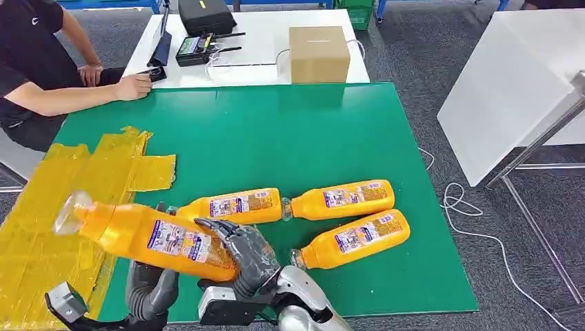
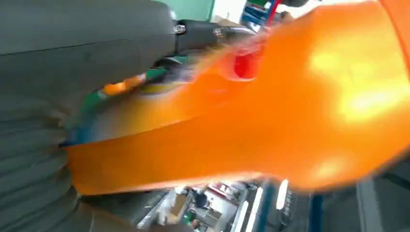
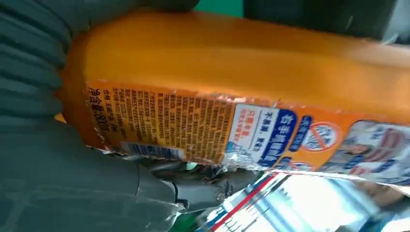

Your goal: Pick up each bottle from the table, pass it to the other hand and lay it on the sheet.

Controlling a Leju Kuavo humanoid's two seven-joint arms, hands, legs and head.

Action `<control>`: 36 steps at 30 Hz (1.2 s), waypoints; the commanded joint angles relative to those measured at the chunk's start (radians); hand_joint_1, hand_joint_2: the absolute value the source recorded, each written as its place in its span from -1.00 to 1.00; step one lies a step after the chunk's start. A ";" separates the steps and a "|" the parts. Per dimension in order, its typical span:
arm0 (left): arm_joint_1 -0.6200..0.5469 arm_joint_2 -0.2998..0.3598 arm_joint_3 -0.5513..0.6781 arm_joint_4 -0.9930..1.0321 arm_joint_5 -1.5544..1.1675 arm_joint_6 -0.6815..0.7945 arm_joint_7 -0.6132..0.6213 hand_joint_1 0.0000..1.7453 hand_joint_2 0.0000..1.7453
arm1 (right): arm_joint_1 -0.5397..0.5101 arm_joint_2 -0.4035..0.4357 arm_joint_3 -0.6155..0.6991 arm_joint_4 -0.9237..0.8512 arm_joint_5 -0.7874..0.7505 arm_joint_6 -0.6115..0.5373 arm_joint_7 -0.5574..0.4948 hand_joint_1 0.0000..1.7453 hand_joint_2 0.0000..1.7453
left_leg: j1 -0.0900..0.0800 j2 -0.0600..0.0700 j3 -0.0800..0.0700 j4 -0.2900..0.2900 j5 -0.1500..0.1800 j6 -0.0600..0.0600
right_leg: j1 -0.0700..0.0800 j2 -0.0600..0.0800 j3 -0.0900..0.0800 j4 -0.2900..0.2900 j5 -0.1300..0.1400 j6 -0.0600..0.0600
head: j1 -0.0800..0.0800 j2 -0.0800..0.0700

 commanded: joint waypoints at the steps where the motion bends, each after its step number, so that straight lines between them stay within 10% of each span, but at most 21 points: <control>1: -0.058 0.018 0.015 0.111 0.036 -0.033 0.012 -1.00 1.00 | -0.058 0.002 0.156 0.201 0.034 0.029 -0.030 1.00 1.00 | 0.000 0.000 0.003 -0.002 0.001 -0.001 | 0.000 -0.001 0.003 -0.002 0.000 0.000 | 0.000 0.000; 7: -0.060 0.010 0.021 0.104 0.066 -0.056 0.009 -0.80 1.00 | -0.063 0.016 0.163 0.246 0.033 0.019 -0.038 1.00 1.00 | 0.001 -0.001 0.002 -0.002 0.001 -0.001 | 0.001 -0.002 0.002 -0.002 0.000 -0.001 | 0.000 0.000; 8: -0.058 0.007 0.020 0.098 0.071 -0.060 0.008 0.86 1.00 | -0.064 0.015 0.161 0.243 0.031 0.019 -0.037 1.00 1.00 | 0.002 -0.002 0.003 -0.003 0.001 -0.001 | 0.002 -0.004 0.004 -0.004 0.001 -0.001 | 0.000 0.000; 9: -0.055 0.003 0.021 0.094 0.081 -0.064 0.007 1.00 1.00 | -0.062 0.012 0.156 0.239 0.030 0.019 -0.036 1.00 1.00 | 0.001 -0.002 0.003 -0.002 0.001 -0.001 | 0.002 -0.004 0.004 -0.004 0.001 -0.001 | 0.000 0.000; 24: -0.044 -0.018 0.053 0.065 0.060 -0.056 -0.010 1.00 1.00 | -0.036 -0.015 0.097 0.167 0.037 -0.017 -0.009 1.00 1.00 | 0.002 -0.002 0.002 -0.002 0.001 -0.001 | 0.002 -0.005 0.003 -0.004 0.000 -0.001 | 0.000 0.000; 26: -0.042 -0.020 0.062 0.051 0.022 -0.034 -0.022 1.00 1.00 | -0.031 -0.026 0.075 0.135 0.044 -0.042 0.001 0.76 1.00 | 0.002 -0.002 0.002 -0.001 0.001 -0.001 | 0.002 -0.005 0.003 -0.004 0.000 -0.001 | 0.000 0.000; 27: -0.038 -0.023 0.072 0.033 -0.030 0.007 -0.038 1.00 1.00 | -0.008 -0.035 0.048 0.086 0.034 -0.058 -0.001 -1.00 1.00 | 0.001 -0.002 0.001 -0.001 0.001 0.000 | 0.002 -0.005 0.002 -0.003 0.000 0.000 | -0.001 0.000; 28: -0.037 -0.025 0.079 0.021 -0.085 0.045 -0.057 1.00 1.00 | 0.020 -0.039 0.022 0.038 0.043 -0.077 0.031 -1.00 -1.00 | 0.002 -0.002 0.001 -0.001 0.001 -0.001 | 0.003 -0.005 0.003 -0.004 0.001 -0.001 | 0.000 0.000; 36: -0.094 -0.013 0.132 -0.058 -0.596 0.547 -0.167 1.00 1.00 | 0.032 -0.121 -0.117 -0.175 -0.005 -0.075 0.061 -1.00 -1.00 | 0.002 -0.003 -0.001 0.001 0.001 -0.001 | 0.003 -0.006 0.001 -0.002 0.000 -0.001 | 0.000 0.000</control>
